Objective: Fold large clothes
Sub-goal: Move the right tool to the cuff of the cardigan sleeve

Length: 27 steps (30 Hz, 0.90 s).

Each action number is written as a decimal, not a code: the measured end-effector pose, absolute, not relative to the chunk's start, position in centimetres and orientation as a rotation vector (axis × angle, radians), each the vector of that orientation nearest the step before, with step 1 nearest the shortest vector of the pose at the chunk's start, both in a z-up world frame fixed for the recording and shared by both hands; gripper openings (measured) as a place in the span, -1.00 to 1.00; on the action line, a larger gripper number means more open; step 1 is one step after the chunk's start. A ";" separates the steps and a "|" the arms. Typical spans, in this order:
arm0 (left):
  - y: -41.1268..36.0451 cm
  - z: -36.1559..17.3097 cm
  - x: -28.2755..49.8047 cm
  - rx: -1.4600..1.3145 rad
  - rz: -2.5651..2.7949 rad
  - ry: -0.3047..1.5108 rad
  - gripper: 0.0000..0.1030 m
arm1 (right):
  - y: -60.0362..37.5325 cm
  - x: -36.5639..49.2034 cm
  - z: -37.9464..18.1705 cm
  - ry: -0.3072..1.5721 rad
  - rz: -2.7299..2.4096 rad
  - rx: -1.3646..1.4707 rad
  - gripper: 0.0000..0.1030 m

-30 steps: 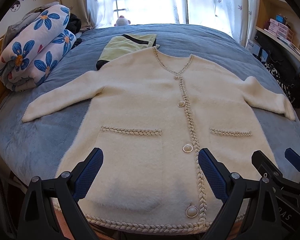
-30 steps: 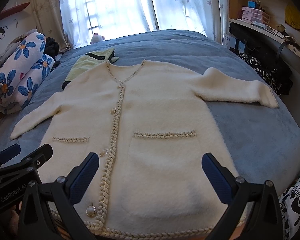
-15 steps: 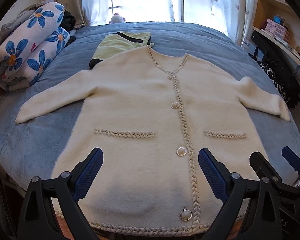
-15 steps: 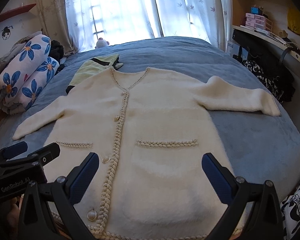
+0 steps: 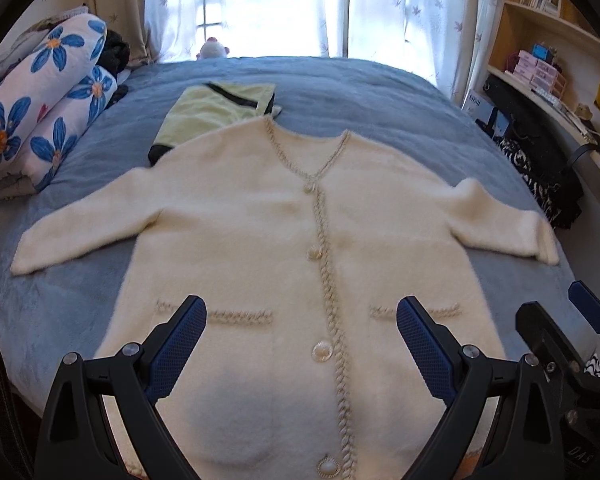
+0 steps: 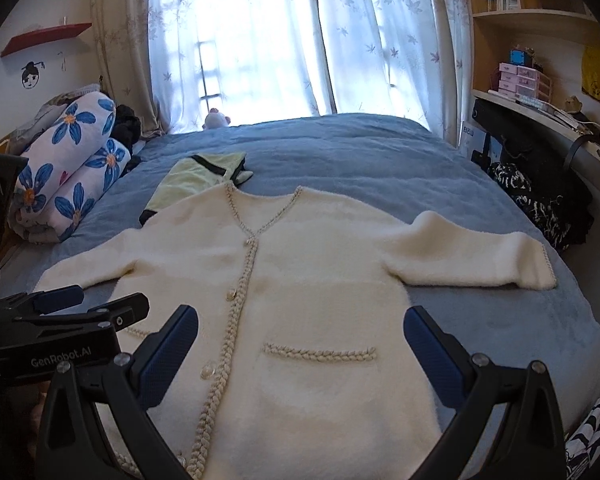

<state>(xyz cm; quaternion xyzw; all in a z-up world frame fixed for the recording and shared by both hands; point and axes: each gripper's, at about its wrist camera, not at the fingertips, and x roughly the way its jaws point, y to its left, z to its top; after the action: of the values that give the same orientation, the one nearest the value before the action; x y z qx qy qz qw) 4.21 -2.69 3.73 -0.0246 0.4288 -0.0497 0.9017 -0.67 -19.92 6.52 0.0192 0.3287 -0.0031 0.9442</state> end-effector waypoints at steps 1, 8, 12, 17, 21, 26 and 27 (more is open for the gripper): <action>-3.0 4.1 4.4 -0.046 -0.104 0.867 0.85 | -20.2 -0.8 6.8 0.643 -0.017 0.036 1.00; -6.3 7.5 6.9 0.014 -0.194 0.800 0.85 | -22.9 0.4 10.1 0.576 0.011 -0.020 1.00; -8.5 9.2 9.2 0.010 -0.227 0.789 0.85 | -25.8 2.1 11.5 0.611 0.031 0.034 1.00; -11.7 10.1 12.3 0.013 -0.231 0.788 0.86 | -30.4 4.2 12.6 0.614 -0.013 0.103 1.00; -15.0 9.5 14.8 0.040 -0.245 0.814 0.86 | -33.5 5.9 12.7 0.629 -0.075 0.117 1.00; -19.2 8.1 17.0 0.113 -0.207 0.789 0.86 | -37.1 7.9 12.2 0.654 -0.141 0.125 1.00; -20.1 7.8 17.5 0.122 -0.210 0.784 0.86 | -37.8 8.4 11.9 0.666 -0.152 0.132 1.00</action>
<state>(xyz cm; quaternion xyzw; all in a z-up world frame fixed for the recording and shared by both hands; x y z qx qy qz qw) 17.52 -20.07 7.81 0.0592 0.3809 -0.1022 0.9170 8.36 -37.83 11.91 0.0647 0.3265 -0.0743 0.9401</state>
